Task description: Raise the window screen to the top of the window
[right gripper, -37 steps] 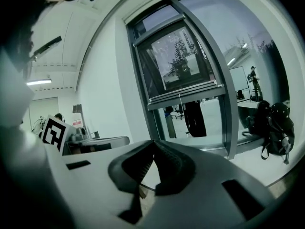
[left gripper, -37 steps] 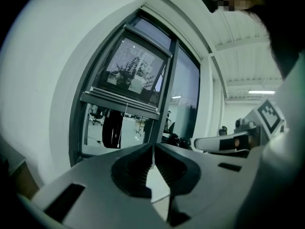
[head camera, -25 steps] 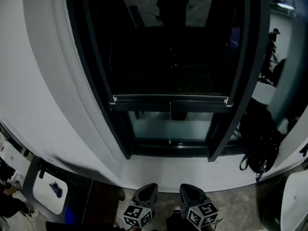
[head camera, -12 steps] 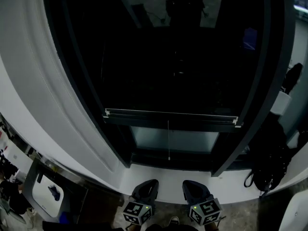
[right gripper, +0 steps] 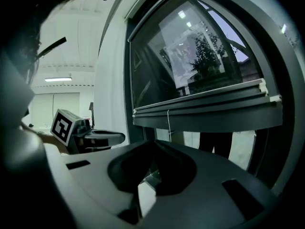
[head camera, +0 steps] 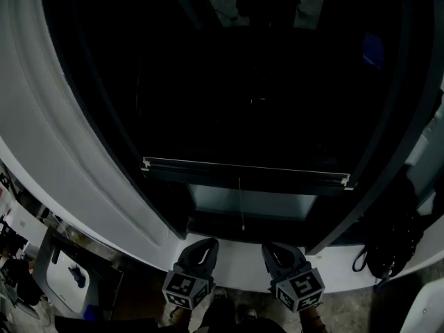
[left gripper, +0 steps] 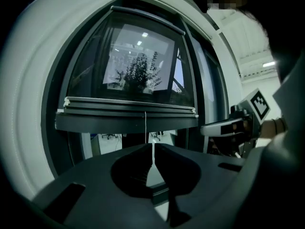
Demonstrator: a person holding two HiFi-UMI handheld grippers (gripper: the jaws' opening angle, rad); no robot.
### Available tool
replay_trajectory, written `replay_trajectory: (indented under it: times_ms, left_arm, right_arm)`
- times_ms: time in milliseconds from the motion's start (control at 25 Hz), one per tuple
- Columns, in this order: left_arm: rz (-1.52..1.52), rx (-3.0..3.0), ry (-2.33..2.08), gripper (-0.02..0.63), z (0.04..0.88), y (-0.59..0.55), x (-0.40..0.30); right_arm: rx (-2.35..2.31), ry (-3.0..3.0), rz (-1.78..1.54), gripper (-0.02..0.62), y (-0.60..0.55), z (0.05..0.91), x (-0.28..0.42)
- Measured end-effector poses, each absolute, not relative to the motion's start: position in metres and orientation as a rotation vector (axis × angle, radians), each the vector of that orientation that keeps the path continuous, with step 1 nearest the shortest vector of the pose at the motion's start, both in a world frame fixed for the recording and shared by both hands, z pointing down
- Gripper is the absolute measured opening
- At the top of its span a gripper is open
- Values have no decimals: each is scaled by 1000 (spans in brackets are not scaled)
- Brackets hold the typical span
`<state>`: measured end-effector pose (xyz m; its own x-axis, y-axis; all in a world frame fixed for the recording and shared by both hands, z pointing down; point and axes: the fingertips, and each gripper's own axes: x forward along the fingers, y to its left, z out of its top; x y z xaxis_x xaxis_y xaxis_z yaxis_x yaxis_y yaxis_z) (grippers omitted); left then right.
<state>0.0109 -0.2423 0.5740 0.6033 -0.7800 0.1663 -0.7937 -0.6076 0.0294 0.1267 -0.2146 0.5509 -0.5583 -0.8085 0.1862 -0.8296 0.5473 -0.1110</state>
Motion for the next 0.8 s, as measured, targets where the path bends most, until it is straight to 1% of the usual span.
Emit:
replay_trajectory:
  times_ms: [240, 360, 440, 520, 800]
  left_arm:
    - [278, 2903, -1357, 1, 538, -296, 3]
    - [368, 3014, -1365, 6, 518, -323, -5]
    - [447, 3098, -1347, 19, 506, -342, -7]
    - [566, 3187, -1297, 42, 497, -357, -8]
    - [1217, 3381, -1070, 46, 496, -397, -8]
  right_arm:
    - [1385, -2644, 129, 12, -252, 526, 123]
    - [1375, -2593, -30, 14, -275, 509, 120]
    - [1343, -2542, -169, 27, -291, 497, 116]
    - [1296, -2456, -292, 57, -307, 490, 114]
    - [1153, -2132, -521, 60, -357, 487, 115]
